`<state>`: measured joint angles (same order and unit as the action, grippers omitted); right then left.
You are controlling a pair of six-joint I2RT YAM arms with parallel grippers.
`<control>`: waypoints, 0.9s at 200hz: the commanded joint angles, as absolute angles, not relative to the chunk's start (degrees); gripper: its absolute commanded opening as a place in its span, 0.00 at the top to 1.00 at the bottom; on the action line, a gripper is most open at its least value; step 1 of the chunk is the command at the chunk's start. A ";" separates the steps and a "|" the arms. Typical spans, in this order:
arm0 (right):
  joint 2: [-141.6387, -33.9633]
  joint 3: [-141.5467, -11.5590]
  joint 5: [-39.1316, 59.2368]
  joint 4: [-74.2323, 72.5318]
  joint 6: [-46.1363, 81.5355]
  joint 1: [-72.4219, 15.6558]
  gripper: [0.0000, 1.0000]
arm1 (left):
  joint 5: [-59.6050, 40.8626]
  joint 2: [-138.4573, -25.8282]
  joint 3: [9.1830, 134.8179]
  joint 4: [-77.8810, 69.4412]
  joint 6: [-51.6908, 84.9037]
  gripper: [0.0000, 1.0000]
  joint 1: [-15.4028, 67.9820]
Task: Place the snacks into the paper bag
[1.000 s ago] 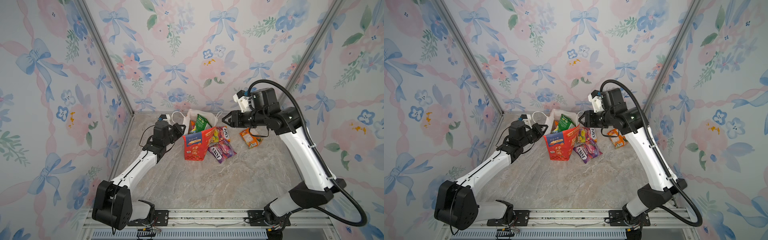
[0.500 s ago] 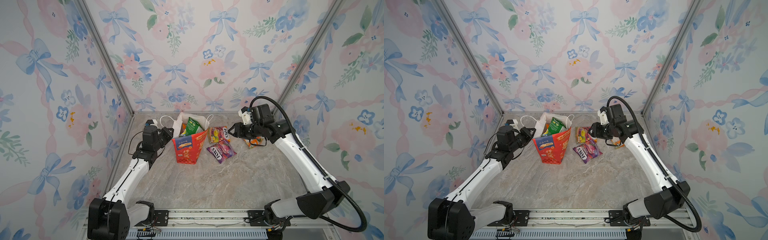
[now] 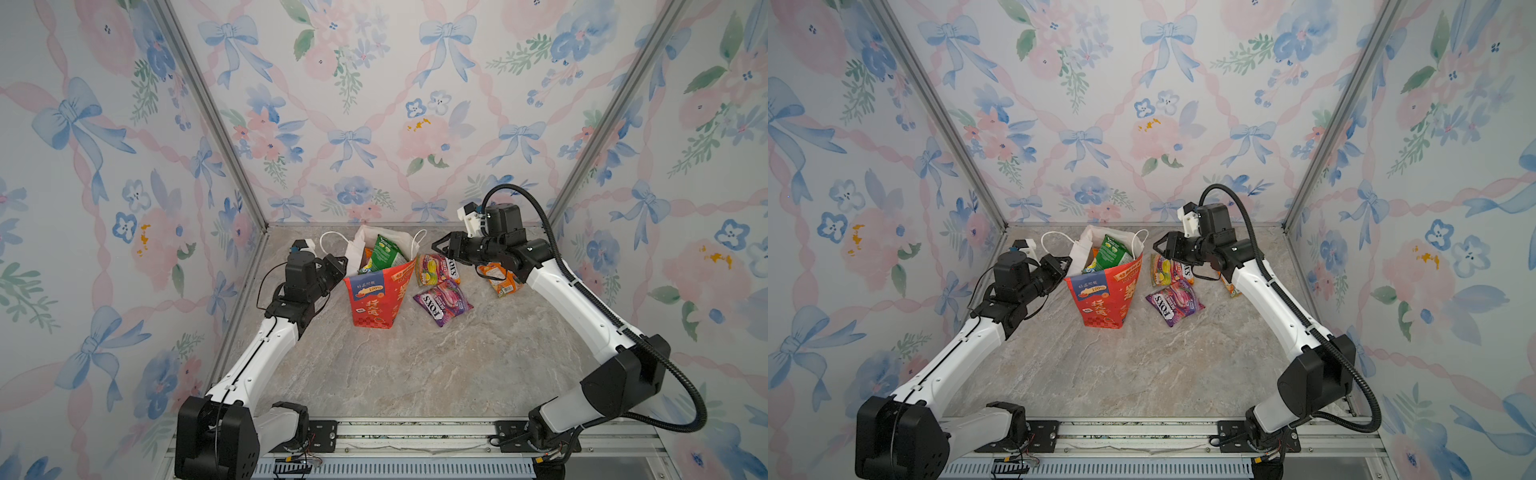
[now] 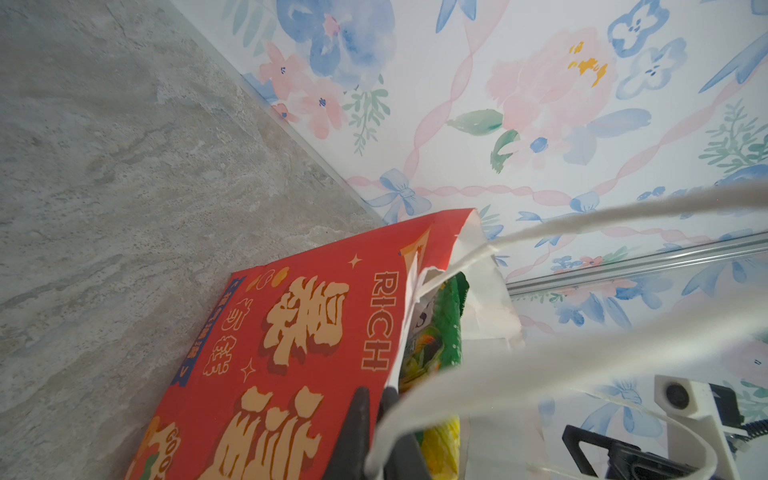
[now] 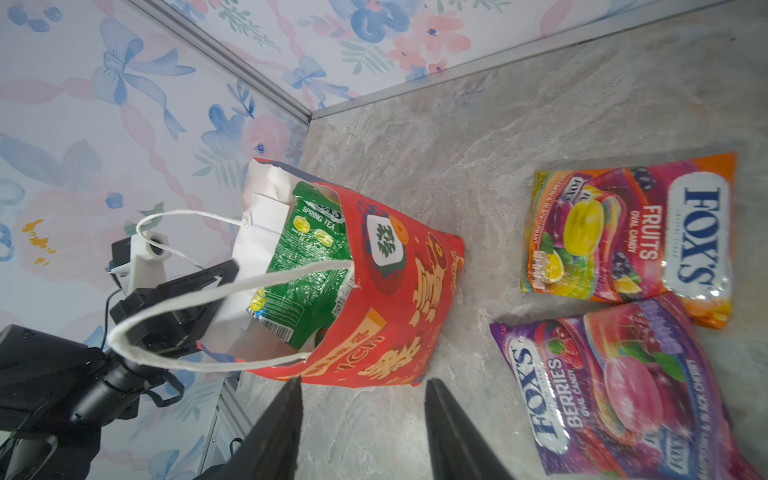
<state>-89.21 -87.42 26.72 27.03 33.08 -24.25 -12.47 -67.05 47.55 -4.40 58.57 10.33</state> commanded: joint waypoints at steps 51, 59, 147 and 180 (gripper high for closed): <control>-93.04 -87.59 30.22 17.74 37.68 -26.28 0.48 | -12.48 -67.25 48.41 -2.10 57.13 0.90 10.00; -93.40 -87.78 30.31 17.33 37.49 -26.35 0.47 | -12.59 -67.29 48.47 -2.11 57.13 0.90 10.02; -98.09 -87.46 31.69 9.19 40.41 -27.07 0.29 | -12.75 -67.83 48.34 -2.66 57.13 0.90 10.11; -99.88 -86.80 32.41 4.74 41.96 -27.90 0.22 | -12.83 -67.83 48.34 -2.64 57.13 0.90 10.17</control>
<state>-98.50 -87.39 31.00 10.31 40.32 -26.72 -12.60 -67.18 47.59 -4.56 58.57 10.35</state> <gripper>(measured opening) 0.762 0.104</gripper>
